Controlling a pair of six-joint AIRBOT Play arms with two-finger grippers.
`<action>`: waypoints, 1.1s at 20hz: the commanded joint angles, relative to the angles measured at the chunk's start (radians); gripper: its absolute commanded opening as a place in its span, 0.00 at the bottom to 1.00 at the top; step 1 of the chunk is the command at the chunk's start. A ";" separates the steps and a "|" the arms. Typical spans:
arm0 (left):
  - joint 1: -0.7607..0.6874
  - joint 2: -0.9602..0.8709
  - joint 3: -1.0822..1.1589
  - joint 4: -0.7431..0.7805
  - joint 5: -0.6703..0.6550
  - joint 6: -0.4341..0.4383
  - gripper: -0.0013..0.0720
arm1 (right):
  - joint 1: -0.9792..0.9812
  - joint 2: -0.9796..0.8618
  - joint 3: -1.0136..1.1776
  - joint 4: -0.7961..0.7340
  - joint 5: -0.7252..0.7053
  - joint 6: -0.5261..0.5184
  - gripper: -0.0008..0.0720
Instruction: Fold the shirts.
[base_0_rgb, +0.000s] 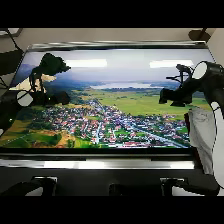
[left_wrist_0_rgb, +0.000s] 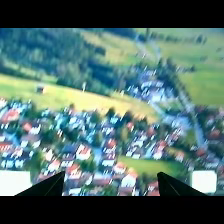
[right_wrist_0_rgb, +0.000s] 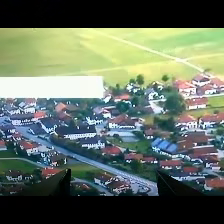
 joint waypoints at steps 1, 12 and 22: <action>0.029 -0.011 0.011 -0.050 0.320 -0.007 1.00 | 0.000 -0.001 0.000 -0.022 -0.046 0.000 0.85; 0.695 -0.317 0.130 -0.540 0.173 -0.413 1.00 | 0.000 -0.001 0.000 -0.006 -0.088 0.000 0.85; 0.611 -0.557 0.152 -0.693 0.654 -0.351 1.00 | 0.000 -0.001 0.000 0.062 -0.171 0.005 0.83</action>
